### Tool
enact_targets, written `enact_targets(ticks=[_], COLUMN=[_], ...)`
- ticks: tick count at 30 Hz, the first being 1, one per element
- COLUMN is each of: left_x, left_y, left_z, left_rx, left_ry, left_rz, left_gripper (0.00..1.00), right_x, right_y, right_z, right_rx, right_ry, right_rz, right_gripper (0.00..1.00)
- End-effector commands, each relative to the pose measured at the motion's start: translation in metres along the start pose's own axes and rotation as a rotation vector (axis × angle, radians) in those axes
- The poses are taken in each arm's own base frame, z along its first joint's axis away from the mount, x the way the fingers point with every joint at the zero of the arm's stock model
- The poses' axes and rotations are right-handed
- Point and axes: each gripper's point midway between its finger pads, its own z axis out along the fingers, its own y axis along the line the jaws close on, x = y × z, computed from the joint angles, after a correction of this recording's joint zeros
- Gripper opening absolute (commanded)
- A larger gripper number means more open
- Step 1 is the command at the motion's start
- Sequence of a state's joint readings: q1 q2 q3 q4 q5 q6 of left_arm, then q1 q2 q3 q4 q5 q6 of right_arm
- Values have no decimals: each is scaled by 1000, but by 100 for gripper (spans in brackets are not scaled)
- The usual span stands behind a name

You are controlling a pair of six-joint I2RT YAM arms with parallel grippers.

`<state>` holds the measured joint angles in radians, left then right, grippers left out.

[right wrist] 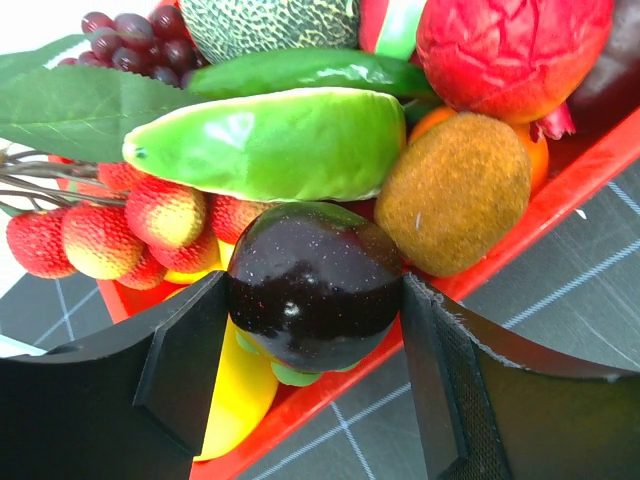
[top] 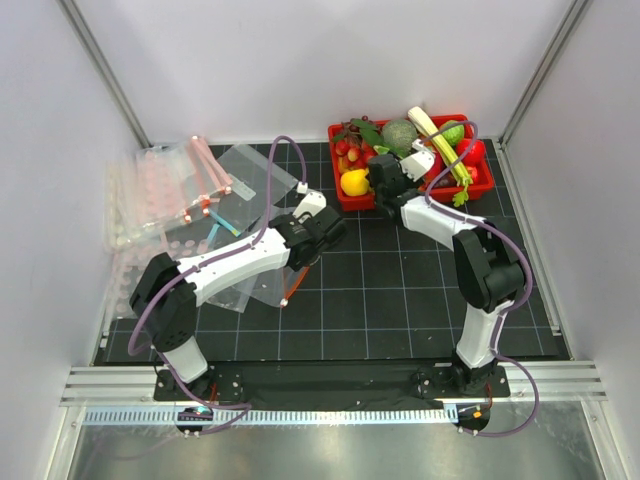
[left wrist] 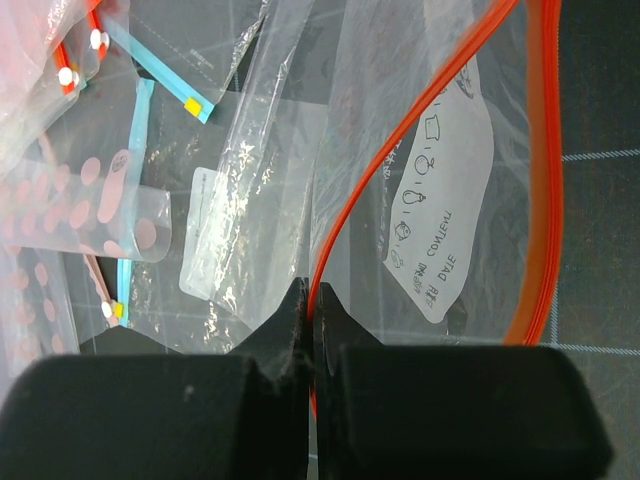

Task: Place the food in the zip-top bag and seal the zipper
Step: Pick up the fake fruit from the bin.

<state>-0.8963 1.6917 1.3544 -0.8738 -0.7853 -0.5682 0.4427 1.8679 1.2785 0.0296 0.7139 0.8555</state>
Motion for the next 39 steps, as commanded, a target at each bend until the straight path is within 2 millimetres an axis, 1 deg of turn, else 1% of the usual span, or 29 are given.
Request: enact_targets(ticks=[1,5,7,8,10,13,14,15,16,17,18,19,20,21,22,23,24,26,27,28,29,30,31,32,33,35,36,38,39], left_x=[-9,-9,-9,-9,-9,-11,-11,-10,-11,-10,-10,-10,-9,-11,-9,-9,-9,-10,-10,-10,-9,-9,-9,-8,-9,-8,-8,-8,-8], left_y=[7,7,7,7,7,11,11,11,11,10,9,6,4,3,1,0,0,-2,-3,-3,-5,-6,-6,-8,-9,-13,-13,-12,-11], left_z=[-9,-9,-8,-8,-8,-9,-9,-8,-9,-9,-7,-8,-7,-8,-7,-7,-7,-8,-8,-8,-8,-8,-8,-8,-7,-6,-6,-4,-4], left_rx=[-6,-7,-6,-6,-11,-32,-33,-30,-25,-22,-19,-8,-2,5,14,17,17,27,34,36,45,49,51,59,64,73,72,63,55], left_ry=[-33,-34,-33,-33,-33,-42,-42,-40,-42,-41,-39,-38,-35,-37,-31,-31,-31,-30,-29,-31,-28,-29,-29,-24,-25,-22,-20,-21,-24], left_rz=[-35,-36,-36,-36,-32,-34,-33,-37,-38,-38,-38,-34,-32,-38,-35,-35,-35,-38,-40,-44,-42,-43,-44,-44,-47,-45,-43,-46,-45], left_gripper=[0,0,0,0,0,0,0,0,0,0,0,0,0,0,0,0,0,0,0,0,0,0,0,0,0,0,0,0,0], right_x=[-31,-40,-50,-51,-60,-60,-68,-62,-62,-72,-63,-63,-70,-61,-55,-51,-48,-34,-29,-22,-19,-9,-8,-3,11,12,20,30,42], right_y=[14,19,24,28,35,40,43,41,41,45,43,42,46,40,45,45,42,43,38,38,37,33,34,33,26,28,23,26,21], right_z=[-6,-14,-20,-23,-32,-43,-53,-58,-63,-76,-82,-88,-103,-107,-120,-128,-140,-160,-171,-181,-188,-202,-211,-217,-224,-237,-238,-246,-246], right_rx=[-42,-70,-95,-113,-154,-205,-233,-259,-276,-317,-346,-369,-415,-427,-488,-516,-553,-624,-649,-683,-702,-730,-765,-787,-798,-841,-839,-869,-868], right_ry=[-83,-88,-96,-88,-86,-45,-48,-22,-11,-16,24,40,44,75,120,143,162,222,238,268,277,297,298,311,338,338,347,351,370], right_rz=[75,85,91,87,60,49,61,57,55,68,56,54,66,50,40,30,19,-1,-2,-10,-7,-11,-2,3,-5,9,-1,-2,-6], right_gripper=[60,59,59,59,56,56,56,56,55,54,53,51,49,48,48,47,47,46,46,45,45,45,45,45,45,45,45,45,45])
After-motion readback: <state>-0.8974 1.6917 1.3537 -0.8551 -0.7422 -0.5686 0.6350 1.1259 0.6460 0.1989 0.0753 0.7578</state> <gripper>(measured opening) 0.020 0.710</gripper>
